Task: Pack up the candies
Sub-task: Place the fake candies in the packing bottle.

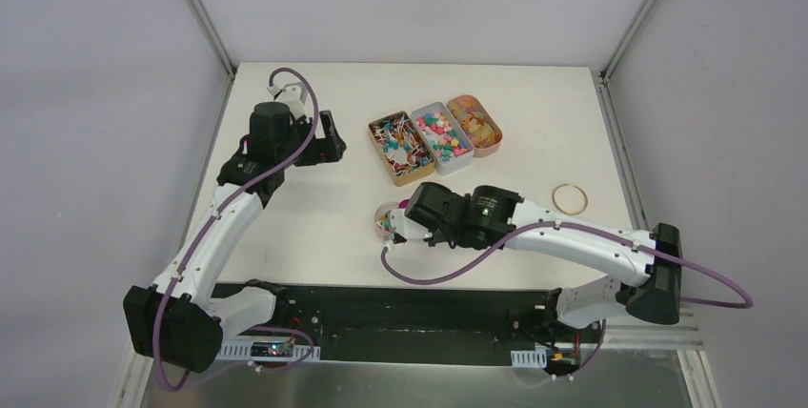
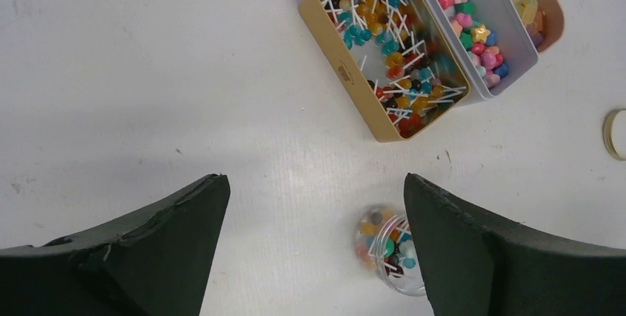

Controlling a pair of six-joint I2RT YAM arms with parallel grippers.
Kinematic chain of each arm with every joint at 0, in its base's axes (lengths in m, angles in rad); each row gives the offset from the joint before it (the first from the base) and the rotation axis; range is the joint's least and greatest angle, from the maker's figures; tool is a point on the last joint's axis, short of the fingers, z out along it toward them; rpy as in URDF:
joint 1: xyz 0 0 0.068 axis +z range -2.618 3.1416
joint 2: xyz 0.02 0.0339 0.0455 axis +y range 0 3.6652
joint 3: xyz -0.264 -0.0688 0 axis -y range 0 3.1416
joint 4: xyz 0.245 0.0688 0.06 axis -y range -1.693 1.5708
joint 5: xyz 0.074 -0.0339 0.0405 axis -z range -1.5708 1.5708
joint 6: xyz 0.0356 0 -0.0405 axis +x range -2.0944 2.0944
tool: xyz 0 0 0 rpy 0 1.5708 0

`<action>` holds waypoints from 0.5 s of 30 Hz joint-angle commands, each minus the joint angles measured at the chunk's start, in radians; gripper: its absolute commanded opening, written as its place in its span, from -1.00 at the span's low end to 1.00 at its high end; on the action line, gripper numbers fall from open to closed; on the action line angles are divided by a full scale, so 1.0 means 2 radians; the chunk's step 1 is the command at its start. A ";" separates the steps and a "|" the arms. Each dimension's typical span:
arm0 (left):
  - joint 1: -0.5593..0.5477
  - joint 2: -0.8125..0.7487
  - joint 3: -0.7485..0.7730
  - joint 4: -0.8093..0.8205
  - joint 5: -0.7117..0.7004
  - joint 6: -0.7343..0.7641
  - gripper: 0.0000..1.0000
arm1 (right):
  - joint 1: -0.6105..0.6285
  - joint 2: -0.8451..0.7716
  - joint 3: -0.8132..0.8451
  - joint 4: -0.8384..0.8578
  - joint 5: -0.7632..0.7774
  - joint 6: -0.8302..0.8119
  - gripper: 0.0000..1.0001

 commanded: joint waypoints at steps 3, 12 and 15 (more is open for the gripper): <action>0.005 0.000 0.001 0.021 0.062 0.008 0.80 | -0.011 -0.011 0.033 0.028 -0.009 0.021 -1.00; 0.005 -0.013 -0.014 0.060 0.144 0.004 0.76 | -0.054 -0.028 0.064 0.086 -0.068 0.044 -1.00; 0.005 -0.012 -0.016 0.073 0.178 0.004 0.75 | -0.060 -0.031 0.067 0.100 -0.073 0.048 -1.00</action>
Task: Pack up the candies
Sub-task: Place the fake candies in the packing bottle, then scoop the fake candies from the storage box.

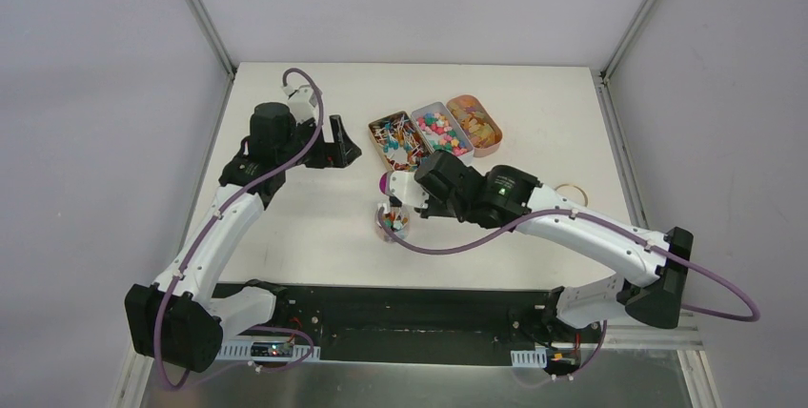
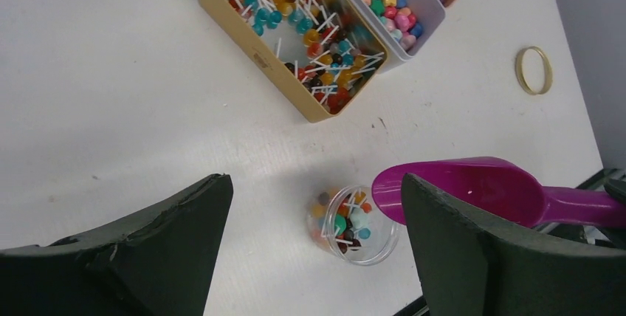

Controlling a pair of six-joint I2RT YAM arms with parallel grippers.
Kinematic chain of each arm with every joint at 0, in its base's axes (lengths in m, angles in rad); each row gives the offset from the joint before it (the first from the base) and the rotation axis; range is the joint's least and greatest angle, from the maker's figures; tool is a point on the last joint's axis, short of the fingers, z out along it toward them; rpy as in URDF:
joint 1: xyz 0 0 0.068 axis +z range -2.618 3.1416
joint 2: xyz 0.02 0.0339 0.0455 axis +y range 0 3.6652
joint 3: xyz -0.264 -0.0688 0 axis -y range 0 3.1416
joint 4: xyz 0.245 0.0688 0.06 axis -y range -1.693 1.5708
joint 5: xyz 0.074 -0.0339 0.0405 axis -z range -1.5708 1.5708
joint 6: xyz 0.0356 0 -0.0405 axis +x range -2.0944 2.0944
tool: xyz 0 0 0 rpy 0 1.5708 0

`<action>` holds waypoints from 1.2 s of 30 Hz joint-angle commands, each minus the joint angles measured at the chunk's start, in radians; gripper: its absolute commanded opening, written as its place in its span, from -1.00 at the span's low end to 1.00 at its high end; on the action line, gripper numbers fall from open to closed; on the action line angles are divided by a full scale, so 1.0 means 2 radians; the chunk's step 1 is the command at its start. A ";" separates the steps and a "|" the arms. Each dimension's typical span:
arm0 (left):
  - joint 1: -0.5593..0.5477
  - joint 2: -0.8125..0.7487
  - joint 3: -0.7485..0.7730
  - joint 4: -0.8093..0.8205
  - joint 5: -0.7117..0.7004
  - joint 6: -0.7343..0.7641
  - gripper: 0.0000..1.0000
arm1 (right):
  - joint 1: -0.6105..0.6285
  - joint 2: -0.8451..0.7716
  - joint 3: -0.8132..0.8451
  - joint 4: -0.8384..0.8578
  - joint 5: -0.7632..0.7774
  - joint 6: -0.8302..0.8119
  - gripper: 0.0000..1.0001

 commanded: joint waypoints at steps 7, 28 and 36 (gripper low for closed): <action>0.005 -0.005 -0.012 0.067 0.114 0.000 0.71 | -0.014 -0.023 0.029 0.081 -0.031 0.042 -1.00; 0.005 0.033 -0.013 0.067 0.139 -0.007 0.52 | -0.027 -0.052 0.000 0.157 -0.059 0.070 -1.00; 0.005 0.056 -0.003 0.045 0.123 -0.003 0.45 | -0.029 -0.095 -0.028 0.234 -0.084 0.090 -1.00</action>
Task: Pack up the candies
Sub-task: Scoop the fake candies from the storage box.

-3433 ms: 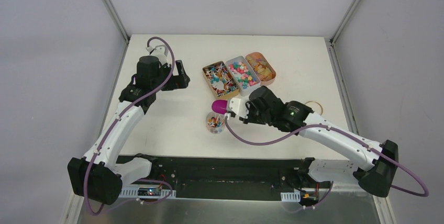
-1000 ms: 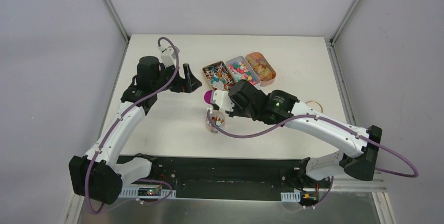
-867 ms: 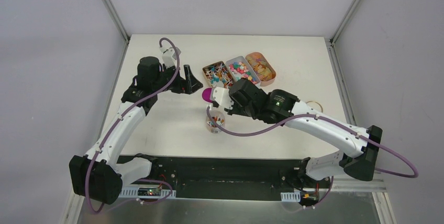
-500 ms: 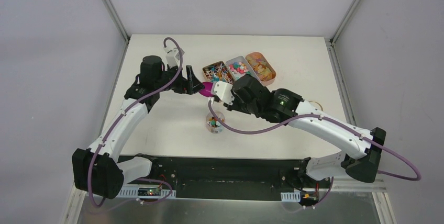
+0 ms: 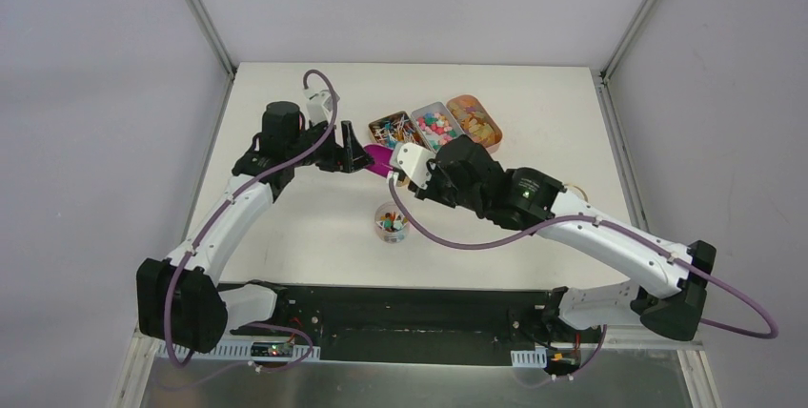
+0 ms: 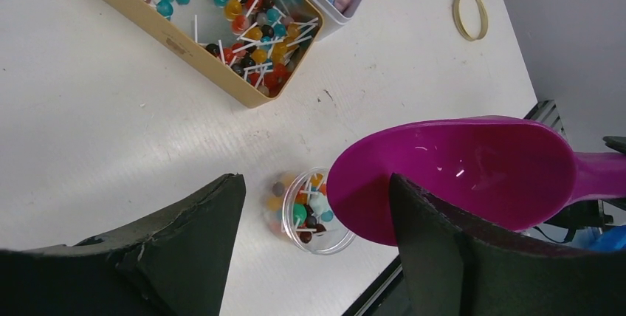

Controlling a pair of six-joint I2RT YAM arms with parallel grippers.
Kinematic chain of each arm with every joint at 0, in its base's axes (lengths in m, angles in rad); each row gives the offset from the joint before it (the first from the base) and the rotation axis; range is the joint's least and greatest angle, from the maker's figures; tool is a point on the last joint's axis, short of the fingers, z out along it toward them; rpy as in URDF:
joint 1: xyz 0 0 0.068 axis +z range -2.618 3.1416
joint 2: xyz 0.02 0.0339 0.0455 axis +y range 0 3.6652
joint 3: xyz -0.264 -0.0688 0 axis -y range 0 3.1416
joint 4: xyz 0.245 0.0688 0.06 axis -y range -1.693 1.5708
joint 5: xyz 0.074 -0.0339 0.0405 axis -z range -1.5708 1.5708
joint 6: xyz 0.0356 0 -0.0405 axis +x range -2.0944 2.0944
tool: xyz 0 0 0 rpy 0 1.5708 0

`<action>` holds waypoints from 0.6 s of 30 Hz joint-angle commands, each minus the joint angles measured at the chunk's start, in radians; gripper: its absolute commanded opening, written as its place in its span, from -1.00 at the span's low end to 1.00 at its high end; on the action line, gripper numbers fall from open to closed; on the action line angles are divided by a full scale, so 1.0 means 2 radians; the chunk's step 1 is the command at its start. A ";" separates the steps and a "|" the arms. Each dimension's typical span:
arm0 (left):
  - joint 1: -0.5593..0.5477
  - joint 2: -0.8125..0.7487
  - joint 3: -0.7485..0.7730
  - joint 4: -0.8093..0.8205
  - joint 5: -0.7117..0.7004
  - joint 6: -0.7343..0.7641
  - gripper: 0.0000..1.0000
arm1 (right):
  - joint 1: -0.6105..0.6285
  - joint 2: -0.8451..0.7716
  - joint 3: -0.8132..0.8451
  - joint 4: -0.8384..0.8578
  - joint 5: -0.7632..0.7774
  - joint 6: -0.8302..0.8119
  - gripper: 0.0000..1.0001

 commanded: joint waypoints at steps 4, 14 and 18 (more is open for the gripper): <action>0.005 0.018 0.012 -0.005 -0.001 0.001 0.43 | -0.004 -0.083 -0.054 0.181 -0.026 0.038 -1.00; 0.005 0.022 0.014 -0.007 0.006 0.001 0.42 | -0.015 -0.098 -0.097 0.242 -0.025 0.042 -1.00; 0.005 0.018 0.017 -0.014 -0.008 0.004 0.54 | -0.030 -0.086 -0.084 0.228 -0.006 0.092 -1.00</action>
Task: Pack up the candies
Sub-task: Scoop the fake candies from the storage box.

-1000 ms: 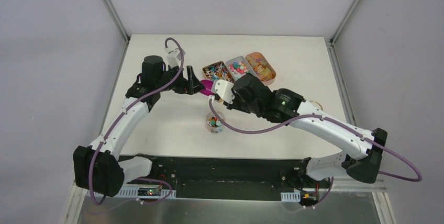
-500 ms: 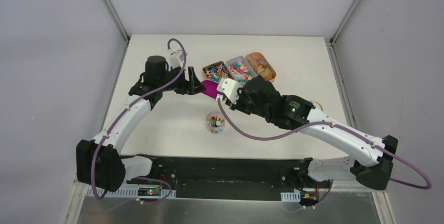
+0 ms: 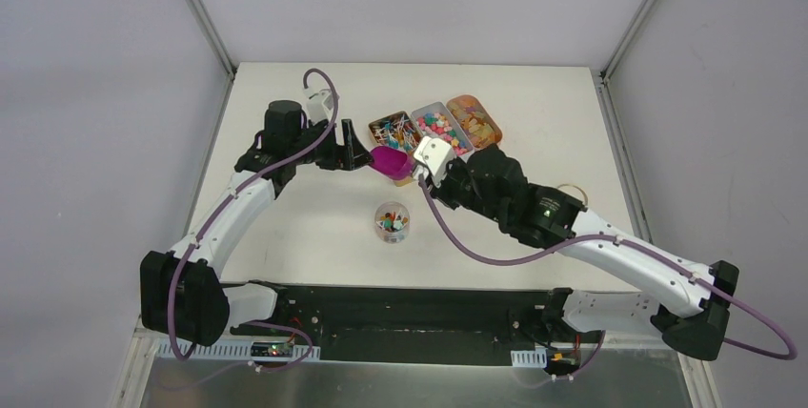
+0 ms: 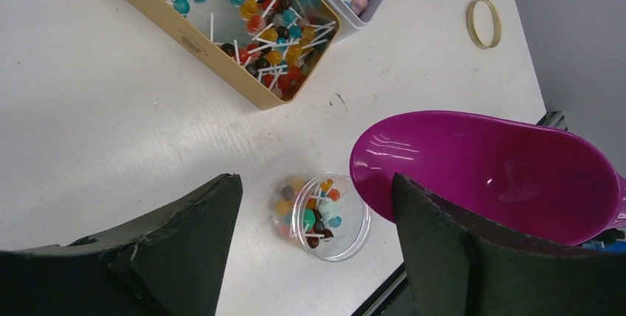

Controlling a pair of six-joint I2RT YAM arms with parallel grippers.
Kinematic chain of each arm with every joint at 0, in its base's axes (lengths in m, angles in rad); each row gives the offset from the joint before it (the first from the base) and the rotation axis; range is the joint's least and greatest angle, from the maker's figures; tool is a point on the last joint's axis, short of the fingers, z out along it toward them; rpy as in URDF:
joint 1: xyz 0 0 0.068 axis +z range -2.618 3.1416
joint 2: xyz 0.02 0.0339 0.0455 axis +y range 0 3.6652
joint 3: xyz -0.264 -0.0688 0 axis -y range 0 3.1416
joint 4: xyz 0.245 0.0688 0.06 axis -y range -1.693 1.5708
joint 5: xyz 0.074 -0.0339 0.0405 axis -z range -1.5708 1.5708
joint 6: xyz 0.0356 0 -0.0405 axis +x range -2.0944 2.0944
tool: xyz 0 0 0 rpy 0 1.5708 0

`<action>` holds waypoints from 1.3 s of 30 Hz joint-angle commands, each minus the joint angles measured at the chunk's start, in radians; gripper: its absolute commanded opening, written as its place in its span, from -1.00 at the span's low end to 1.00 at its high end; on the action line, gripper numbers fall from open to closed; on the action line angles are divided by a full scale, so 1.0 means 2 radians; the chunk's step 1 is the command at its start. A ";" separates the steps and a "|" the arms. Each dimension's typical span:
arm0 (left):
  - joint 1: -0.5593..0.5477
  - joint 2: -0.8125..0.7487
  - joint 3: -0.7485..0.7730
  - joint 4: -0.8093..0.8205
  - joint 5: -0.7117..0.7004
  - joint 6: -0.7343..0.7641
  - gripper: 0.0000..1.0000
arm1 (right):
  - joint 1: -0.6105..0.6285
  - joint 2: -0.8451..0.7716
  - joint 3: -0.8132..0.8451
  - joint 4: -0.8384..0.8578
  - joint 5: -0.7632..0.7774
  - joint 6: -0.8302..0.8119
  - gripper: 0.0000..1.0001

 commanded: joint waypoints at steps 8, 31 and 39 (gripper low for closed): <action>0.005 -0.032 0.015 -0.024 -0.068 0.008 0.74 | -0.092 0.044 0.077 -0.030 0.061 0.067 -1.00; 0.005 -0.059 0.015 -0.032 -0.108 0.013 0.98 | -0.196 0.264 0.313 -0.289 0.071 0.098 -1.00; 0.005 -0.063 0.013 -0.033 -0.117 0.012 0.98 | -0.197 0.321 0.355 -0.327 0.070 0.107 -1.00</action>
